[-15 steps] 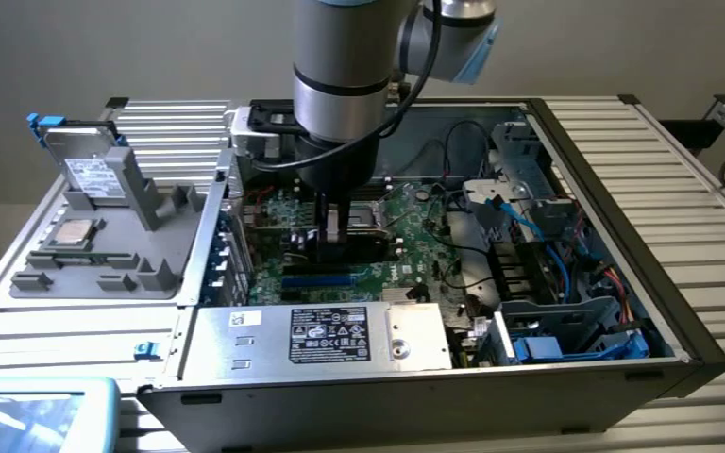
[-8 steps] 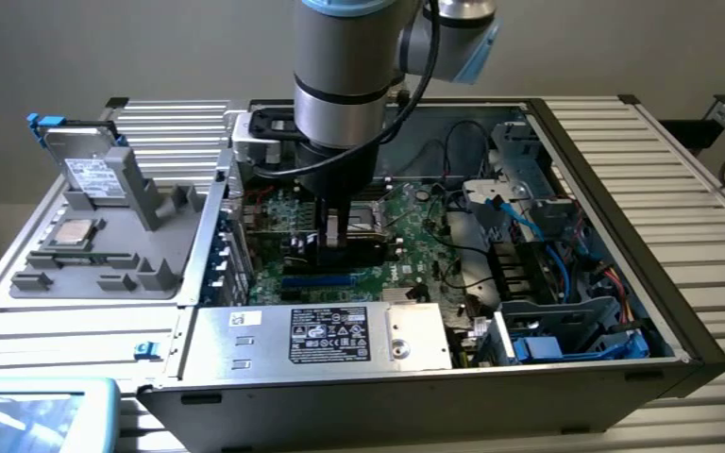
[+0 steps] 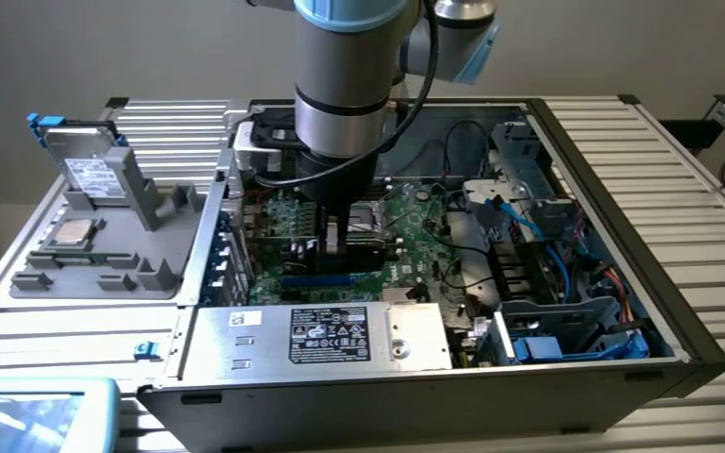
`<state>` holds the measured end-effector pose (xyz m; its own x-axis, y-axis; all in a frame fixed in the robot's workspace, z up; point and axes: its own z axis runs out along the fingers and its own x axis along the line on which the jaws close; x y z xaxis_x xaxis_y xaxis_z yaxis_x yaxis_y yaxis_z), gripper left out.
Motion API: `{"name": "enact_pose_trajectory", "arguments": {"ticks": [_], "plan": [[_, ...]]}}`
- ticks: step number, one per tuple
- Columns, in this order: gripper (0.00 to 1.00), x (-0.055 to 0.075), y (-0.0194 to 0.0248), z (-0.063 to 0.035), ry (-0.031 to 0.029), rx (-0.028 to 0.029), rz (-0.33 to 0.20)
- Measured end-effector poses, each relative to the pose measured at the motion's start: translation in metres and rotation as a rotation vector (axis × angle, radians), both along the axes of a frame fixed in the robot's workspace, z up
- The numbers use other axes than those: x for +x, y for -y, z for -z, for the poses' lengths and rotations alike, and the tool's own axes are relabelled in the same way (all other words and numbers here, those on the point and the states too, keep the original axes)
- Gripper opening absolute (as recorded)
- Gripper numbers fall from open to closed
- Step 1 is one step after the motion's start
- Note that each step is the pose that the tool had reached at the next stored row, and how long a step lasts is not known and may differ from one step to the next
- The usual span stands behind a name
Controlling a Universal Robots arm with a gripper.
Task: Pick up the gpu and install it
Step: 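Insert the gpu into the slot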
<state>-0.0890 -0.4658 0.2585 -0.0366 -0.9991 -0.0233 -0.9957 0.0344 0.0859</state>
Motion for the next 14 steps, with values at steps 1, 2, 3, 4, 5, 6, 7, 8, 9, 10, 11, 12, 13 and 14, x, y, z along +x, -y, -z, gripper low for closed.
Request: {"name": "enact_pose_trajectory", "arguments": {"ticks": [1,2,3,4,5,6,7,8,9,10,11,12,13,14], "plan": [[0.29,0.0000,-0.0002,0.0004,-0.0008,-0.0039,-0.001],[0.29,0.0000,-0.0010,0.0007,-0.0008,-0.0099,-0.002],[0.29,-0.0001,-0.0021,0.0010,-0.0007,-0.0150,-0.004],[0.29,-0.0002,-0.0033,0.0011,-0.0008,-0.0187,-0.005],[0.29,-0.0004,-0.0055,0.0012,-0.0003,-0.0240,-0.006],[0.29,-0.0011,-0.0069,0.0012,0.0004,-0.0259,-0.007],[0.29,-0.0017,-0.0069,0.0014,0.0005,-0.0256,-0.008],[0.29,-0.0027,-0.0069,0.0015,0.0005,-0.0257,-0.009],[0.29,-0.0031,-0.0068,0.0016,0.0005,-0.0258,-0.010],[0.29,-0.0032,-0.0067,0.0020,0.0006,-0.0257,-0.011],[0.29,-0.0037,-0.0067,0.0026,0.0006,-0.0257,-0.011],[0.29,-0.0040,-0.0067,0.0032,0.0005,-0.0258,-0.011],[0.29,-0.0043,-0.0067,0.0039,0.0005,-0.0259,-0.011],[0.29,-0.0046,-0.0067,0.0045,0.0005,-0.0258,-0.012]]}}
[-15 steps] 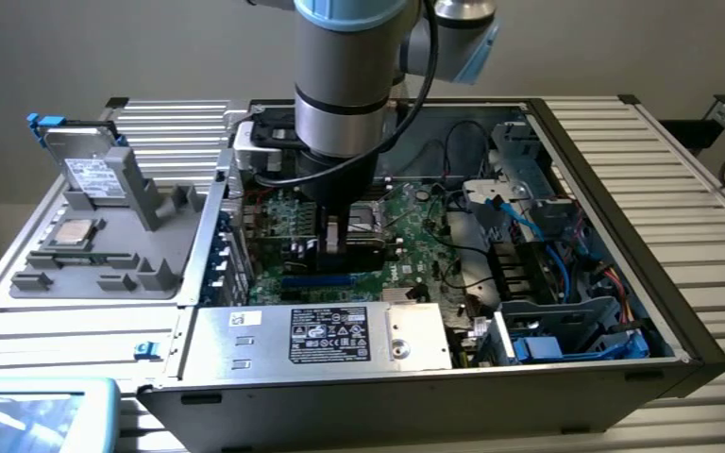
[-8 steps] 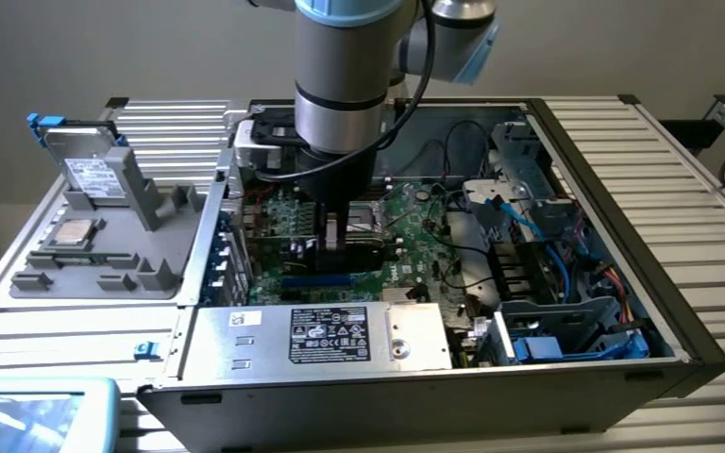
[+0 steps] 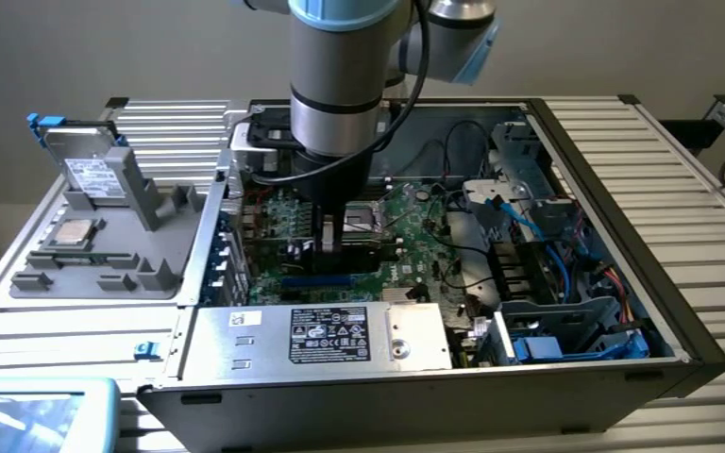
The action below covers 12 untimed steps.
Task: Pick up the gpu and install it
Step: 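Insert the gpu into the slot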
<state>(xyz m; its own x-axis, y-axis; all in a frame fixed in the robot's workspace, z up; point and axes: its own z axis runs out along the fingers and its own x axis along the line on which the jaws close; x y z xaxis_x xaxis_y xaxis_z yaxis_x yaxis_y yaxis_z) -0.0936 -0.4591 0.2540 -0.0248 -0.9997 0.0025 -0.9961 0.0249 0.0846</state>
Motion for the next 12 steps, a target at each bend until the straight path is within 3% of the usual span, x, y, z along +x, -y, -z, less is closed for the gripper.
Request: {"name": "enact_pose_trajectory", "arguments": {"ticks": [12], "plan": [[0.29,-0.0027,0.0000,0.0039,-0.0002,-0.0002,-0.002]]}}
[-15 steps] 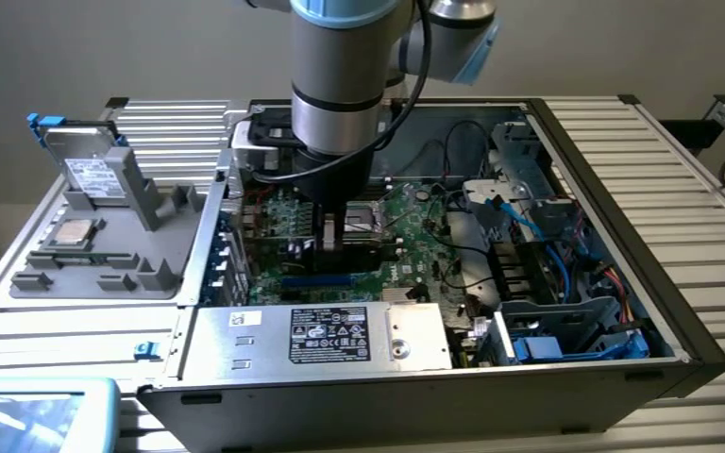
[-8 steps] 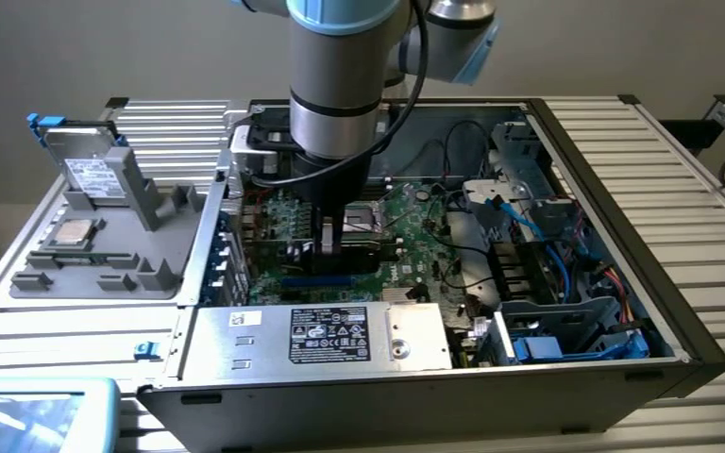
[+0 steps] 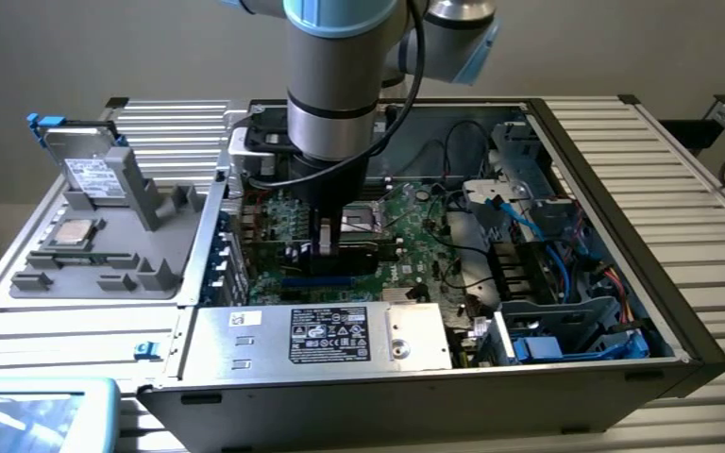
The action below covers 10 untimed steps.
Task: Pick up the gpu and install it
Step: 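Insert the gpu into the slot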
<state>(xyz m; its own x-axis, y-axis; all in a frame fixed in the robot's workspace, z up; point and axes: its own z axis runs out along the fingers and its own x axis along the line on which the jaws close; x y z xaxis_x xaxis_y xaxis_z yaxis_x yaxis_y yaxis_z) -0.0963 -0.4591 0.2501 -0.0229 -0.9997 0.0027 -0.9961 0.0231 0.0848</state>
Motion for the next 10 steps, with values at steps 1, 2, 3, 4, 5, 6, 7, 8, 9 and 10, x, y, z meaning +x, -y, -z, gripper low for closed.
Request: {"name": "enact_pose_trajectory", "arguments": {"ticks": [1,2,3,4,5,6,7,8,9,10], "plan": [[0.29,-0.0001,0.0000,0.0001,0.0000,0.0000,0.000],[0.29,-0.0001,0.0001,0.0004,0.0000,0.0002,0.000],[0.29,-0.0002,0.0001,0.0007,0.0001,0.0003,0.000],[0.29,-0.0002,0.0001,0.0012,0.0001,0.0004,0.000],[0.29,-0.0002,0.0001,0.0015,-0.0001,0.0003,0.000],[0.29,-0.0002,0.0002,0.0017,-0.0002,0.0001,0.000],[0.29,-0.0005,0.0002,0.0018,-0.0003,0.0000,0.000],[0.29,-0.0009,0.0001,0.0019,-0.0003,0.0001,0.000],[0.29,-0.0014,0.0001,0.0021,-0.0003,0.0002,0.000],[0.29,-0.0018,0.0001,0.0024,-0.0002,0.0003,0.000]]}}
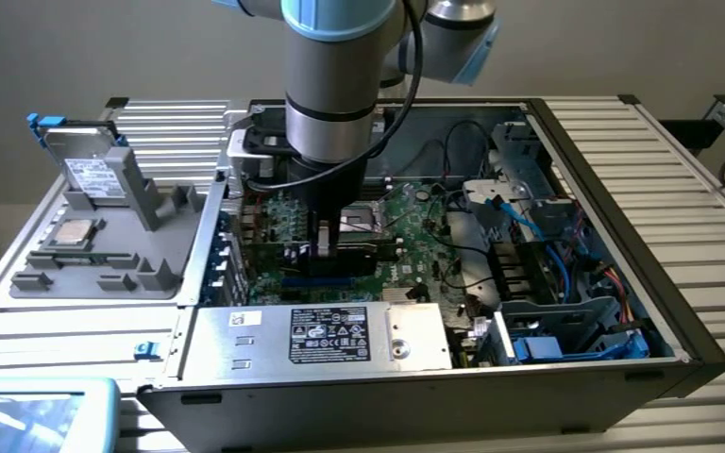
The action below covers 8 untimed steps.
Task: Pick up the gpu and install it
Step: 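Insert the gpu into the slot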
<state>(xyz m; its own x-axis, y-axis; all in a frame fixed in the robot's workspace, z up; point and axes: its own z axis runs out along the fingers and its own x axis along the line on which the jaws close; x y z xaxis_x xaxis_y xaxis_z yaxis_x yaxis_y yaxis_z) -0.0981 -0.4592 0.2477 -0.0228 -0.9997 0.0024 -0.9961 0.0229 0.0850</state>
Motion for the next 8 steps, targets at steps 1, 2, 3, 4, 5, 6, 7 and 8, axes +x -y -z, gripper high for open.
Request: {"name": "enact_pose_trajectory", "arguments": {"ticks": [1,2,3,4,5,6,7,8], "plan": [[0.29,-0.0001,0.0000,0.0003,0.0000,0.0000,0.000],[0.29,-0.0001,0.0000,0.0009,0.0001,0.0002,0.000],[0.29,-0.0002,0.0000,0.0013,0.0000,0.0000,0.000],[0.29,-0.0003,0.0000,0.0018,0.0000,-0.0001,0.000],[0.29,-0.0007,0.0000,0.0020,-0.0001,-0.0001,0.000],[0.29,-0.0011,-0.0002,0.0019,-0.0001,-0.0002,0.000],[0.29,-0.0012,-0.0004,0.0020,0.0000,-0.0001,0.000],[0.29,-0.0012,-0.0007,0.0021,0.0000,-0.0001,0.000]]}}
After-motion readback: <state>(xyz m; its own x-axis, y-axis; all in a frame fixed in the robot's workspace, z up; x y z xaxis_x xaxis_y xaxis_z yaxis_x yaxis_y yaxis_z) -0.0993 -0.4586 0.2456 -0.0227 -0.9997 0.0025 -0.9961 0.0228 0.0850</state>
